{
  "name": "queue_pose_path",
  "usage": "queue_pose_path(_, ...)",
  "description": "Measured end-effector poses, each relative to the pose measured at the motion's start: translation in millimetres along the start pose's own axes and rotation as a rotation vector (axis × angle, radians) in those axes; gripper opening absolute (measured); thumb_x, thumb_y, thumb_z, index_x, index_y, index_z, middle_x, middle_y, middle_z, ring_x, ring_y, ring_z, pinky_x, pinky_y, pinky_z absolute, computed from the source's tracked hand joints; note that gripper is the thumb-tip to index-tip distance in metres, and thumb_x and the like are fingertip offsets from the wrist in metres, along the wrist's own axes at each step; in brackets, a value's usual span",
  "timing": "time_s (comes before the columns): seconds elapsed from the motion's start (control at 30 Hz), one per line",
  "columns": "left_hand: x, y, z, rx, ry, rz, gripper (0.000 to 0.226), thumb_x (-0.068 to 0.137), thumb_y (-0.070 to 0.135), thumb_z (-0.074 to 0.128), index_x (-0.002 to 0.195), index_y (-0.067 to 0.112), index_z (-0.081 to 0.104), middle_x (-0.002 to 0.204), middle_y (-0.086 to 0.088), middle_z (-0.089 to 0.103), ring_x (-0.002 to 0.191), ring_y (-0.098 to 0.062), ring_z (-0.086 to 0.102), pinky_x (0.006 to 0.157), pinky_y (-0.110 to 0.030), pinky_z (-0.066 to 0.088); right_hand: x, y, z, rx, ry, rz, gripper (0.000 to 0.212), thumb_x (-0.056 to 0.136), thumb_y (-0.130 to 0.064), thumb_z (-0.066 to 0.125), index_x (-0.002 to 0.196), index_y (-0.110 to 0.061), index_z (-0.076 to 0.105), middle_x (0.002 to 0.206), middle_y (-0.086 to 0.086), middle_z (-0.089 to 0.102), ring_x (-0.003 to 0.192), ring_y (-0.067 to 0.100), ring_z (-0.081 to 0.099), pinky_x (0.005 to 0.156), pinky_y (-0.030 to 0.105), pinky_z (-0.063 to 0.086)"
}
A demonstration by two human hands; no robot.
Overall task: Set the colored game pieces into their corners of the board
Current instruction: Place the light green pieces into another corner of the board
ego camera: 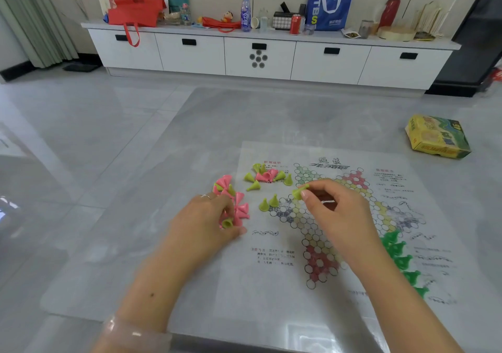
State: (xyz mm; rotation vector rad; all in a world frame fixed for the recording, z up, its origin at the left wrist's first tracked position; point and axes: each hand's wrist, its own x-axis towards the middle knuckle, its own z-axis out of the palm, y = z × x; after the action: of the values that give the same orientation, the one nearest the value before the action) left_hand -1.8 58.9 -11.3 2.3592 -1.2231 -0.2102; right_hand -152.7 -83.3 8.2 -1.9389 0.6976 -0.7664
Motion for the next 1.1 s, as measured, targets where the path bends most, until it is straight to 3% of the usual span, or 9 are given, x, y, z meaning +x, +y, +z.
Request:
queue_pose_path(0.17,6.8,3.3,11.0,0.09,-0.013,-0.075,0.036,0.081,0.028,0.059,0.062,0.029,0.029,0.074,0.009,0.044,0.083,-0.017,0.043,0.065,-0.027,0.034,3.4,2.5,-2.1,0.005,0.002,0.004,0.016,0.083,-0.019,0.063,0.078,-0.034,0.062,0.079,-0.014,0.066,0.073,-0.003,0.059,0.063,0.004,0.044)
queue_pose_path(0.3,2.7,6.0,4.1,0.027,0.019,-0.081,0.013,0.084,0.015,0.052,0.085,0.027,0.049,0.088,0.003,0.05,0.086,-0.018,0.048,0.067,-0.026,0.032,3.7,2.6,-3.7,0.02,0.004,-0.012,0.016,0.084,-0.018,0.062,0.077,-0.033,0.062,0.078,-0.014,0.066,0.073,-0.003,0.059,0.064,0.004,0.044)
queue_pose_path(0.37,1.0,3.5,-1.7,-0.026,0.068,-0.066,0.026,0.086,0.007,0.048,0.105,0.021,0.059,0.086,0.003,0.045,0.078,-0.015,0.048,0.065,-0.023,0.03,3.8,2.1,-4.7,0.026,0.007,-0.016,0.017,0.084,-0.018,0.062,0.077,-0.034,0.062,0.077,-0.014,0.066,0.074,-0.002,0.059,0.065,0.005,0.045)
queue_pose_path(0.5,7.1,-12.6,-11.5,-0.199,0.219,-0.169,0.027,0.089,0.001,0.041,0.093,0.017,0.062,0.075,0.008,0.04,0.069,-0.018,0.044,0.06,-0.025,0.025,3.8,2.6,-5.4,0.029,0.015,-0.016,0.019,0.084,-0.019,0.062,0.076,-0.036,0.061,0.077,-0.015,0.066,0.073,-0.003,0.059,0.065,0.005,0.045)
queue_pose_path(0.57,12.8,-20.7,-10.3,-0.278,0.207,-0.248,0.025,0.09,0.002,0.039,0.081,0.022,0.05,0.071,0.0,0.048,0.071,-0.023,0.044,0.057,-0.033,0.028,3.8,2.9,-5.0,0.023,0.013,-0.023,0.019,0.083,-0.019,0.062,0.076,-0.036,0.06,0.077,-0.016,0.065,0.074,-0.004,0.059,0.065,0.005,0.045)
queue_pose_path(0.67,20.5,-23.1,-5.3,-0.277,0.18,-0.282,0.016,0.089,0.003,0.036,0.088,0.015,0.046,0.073,-0.006,0.053,0.072,-0.029,0.047,0.063,-0.035,0.037,3.9,3.8,-4.8,0.019,0.008,-0.02,0.017,0.083,-0.019,0.062,0.079,-0.035,0.061,0.078,-0.016,0.065,0.074,-0.005,0.059,0.065,0.004,0.044)
queue_pose_path(0.8,28.6,-18.5,1.5,-0.167,0.169,-0.25,0.006,0.091,0.015,0.041,0.092,0.015,0.046,0.07,0.0,0.045,0.075,-0.023,0.046,0.064,-0.032,0.032,3.9,4.7,-4.2,0.017,0.005,-0.02,0.018,0.084,-0.018,0.062,0.077,-0.035,0.06,0.078,-0.016,0.065,0.074,-0.006,0.058,0.064,0.003,0.043)
queue_pose_path(0.93,32.4,-15.9,6.6,-0.036,0.123,-0.272,0.019,0.09,0.033,0.05,0.093,0.015,0.042,0.081,-0.003,0.049,0.083,-0.027,0.048,0.064,-0.032,0.03,5.0,6.0,-4.1,0.013,-0.004,-0.017,0.017,0.084,-0.018,0.062,0.078,-0.034,0.061,0.077,-0.015,0.065,0.073,-0.007,0.058,0.063,0.003,0.043)
queue_pose_path(1.1,36.1,-14.3,12.6,0.001,0.1,-0.271,0.021,0.093,0.031,0.043,0.092,0.011,0.049,0.086,-0.005,0.056,0.088,-0.026,0.051,0.068,-0.032,0.032,6.3,8.3,-4.5,0.008,-0.009,-0.016,0.01,0.084,-0.019,0.061,0.083,-0.028,0.065,0.078,-0.014,0.066,0.073,-0.005,0.058,0.065,0.004,0.044)
